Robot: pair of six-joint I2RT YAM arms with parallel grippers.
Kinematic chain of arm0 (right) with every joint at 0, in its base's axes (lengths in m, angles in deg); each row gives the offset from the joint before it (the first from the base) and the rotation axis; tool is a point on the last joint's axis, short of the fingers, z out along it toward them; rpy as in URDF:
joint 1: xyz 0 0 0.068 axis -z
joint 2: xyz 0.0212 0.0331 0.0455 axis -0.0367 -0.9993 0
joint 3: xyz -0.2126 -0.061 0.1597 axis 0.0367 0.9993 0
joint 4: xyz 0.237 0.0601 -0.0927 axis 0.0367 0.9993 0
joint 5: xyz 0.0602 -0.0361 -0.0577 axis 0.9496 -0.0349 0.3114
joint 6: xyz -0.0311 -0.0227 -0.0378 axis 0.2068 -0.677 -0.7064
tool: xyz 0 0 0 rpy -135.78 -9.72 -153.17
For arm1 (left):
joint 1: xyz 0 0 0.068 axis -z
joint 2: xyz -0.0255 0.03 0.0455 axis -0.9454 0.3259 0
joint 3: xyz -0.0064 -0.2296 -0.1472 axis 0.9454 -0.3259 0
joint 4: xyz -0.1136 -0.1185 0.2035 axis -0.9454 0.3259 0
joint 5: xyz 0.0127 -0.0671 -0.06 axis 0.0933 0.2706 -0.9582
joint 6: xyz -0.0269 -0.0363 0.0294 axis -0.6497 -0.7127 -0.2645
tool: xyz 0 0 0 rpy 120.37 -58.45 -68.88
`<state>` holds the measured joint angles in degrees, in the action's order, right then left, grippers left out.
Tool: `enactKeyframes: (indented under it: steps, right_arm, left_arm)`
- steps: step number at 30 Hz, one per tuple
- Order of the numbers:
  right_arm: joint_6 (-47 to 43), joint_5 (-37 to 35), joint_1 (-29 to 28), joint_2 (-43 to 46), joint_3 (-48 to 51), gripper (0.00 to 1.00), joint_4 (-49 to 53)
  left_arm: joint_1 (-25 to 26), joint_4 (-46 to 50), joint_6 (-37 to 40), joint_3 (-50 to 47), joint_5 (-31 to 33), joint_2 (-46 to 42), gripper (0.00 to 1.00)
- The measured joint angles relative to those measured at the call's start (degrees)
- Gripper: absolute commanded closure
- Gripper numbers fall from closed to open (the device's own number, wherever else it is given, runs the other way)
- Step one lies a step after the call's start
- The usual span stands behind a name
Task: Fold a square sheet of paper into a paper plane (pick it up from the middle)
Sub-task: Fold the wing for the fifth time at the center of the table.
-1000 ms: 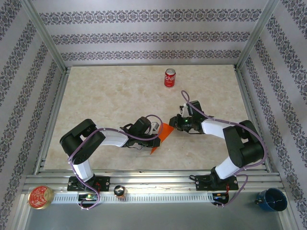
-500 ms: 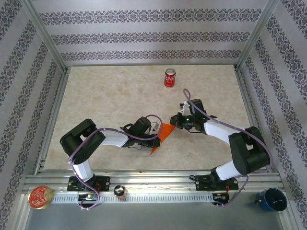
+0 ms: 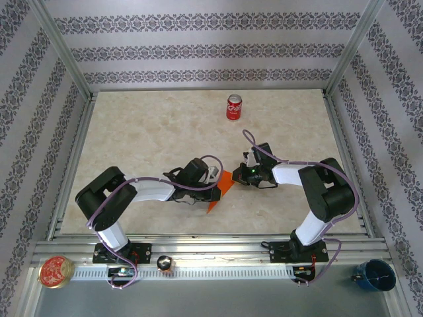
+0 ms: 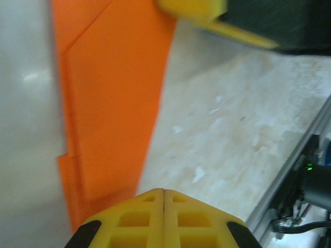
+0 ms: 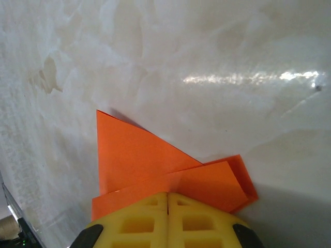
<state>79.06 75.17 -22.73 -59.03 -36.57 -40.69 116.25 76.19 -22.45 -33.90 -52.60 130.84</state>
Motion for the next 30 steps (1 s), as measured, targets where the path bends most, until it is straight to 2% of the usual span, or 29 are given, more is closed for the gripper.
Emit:
enactKeyframes:
  steps: [7,15,24,30]
  right_arm:
    - [-0.13,0.33,0.00,-0.28,0.04,1.00,-0.85]
    - [-0.13,0.55,0.00,-0.35,0.42,1.00,-1.73]
    - [-0.15,1.53,-0.04,-0.68,0.63,1.00,-2.36]
    - [-0.15,2.21,0.17,-0.98,0.68,1.00,-2.71]
  left_arm:
    - [0.00,-0.31,-0.13,8.98,-0.02,4.96,0.99]
    - [0.00,0.22,-0.13,11.17,1.05,12.74,0.99]
    - [0.00,-3.56,-0.81,4.63,1.95,8.81,0.95]
    - [0.00,-1.79,-1.20,1.25,1.66,5.20,0.94]
